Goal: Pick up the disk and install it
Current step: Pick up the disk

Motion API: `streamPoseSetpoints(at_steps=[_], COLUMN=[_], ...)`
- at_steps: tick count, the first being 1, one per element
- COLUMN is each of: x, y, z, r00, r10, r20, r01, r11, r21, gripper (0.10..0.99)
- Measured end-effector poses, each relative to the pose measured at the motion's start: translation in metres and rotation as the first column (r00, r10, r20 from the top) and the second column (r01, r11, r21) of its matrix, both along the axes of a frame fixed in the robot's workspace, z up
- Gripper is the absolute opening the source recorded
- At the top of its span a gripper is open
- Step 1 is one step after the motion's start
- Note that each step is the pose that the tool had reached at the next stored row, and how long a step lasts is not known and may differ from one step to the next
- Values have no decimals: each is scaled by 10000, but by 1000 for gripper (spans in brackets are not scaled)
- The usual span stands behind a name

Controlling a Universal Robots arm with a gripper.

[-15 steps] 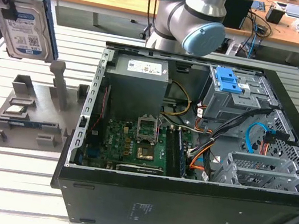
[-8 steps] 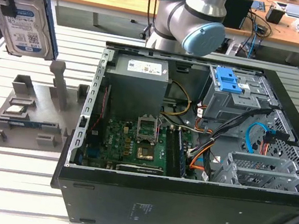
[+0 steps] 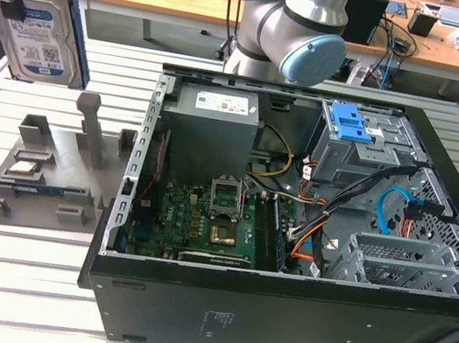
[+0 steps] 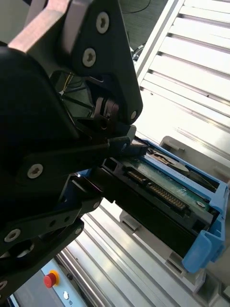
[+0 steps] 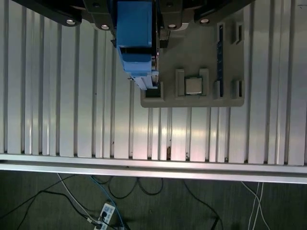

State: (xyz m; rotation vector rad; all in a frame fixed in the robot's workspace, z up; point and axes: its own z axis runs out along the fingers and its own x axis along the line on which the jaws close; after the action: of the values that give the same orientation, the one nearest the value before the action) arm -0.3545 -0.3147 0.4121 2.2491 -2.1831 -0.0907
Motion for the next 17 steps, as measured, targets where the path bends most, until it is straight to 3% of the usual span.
streamPoseSetpoints(at_steps=[17], x=[13], y=[3], z=[290], r00=[10000], r10=[0], r20=[0], r01=[0], r11=[10000], r21=[1], gripper=[365])
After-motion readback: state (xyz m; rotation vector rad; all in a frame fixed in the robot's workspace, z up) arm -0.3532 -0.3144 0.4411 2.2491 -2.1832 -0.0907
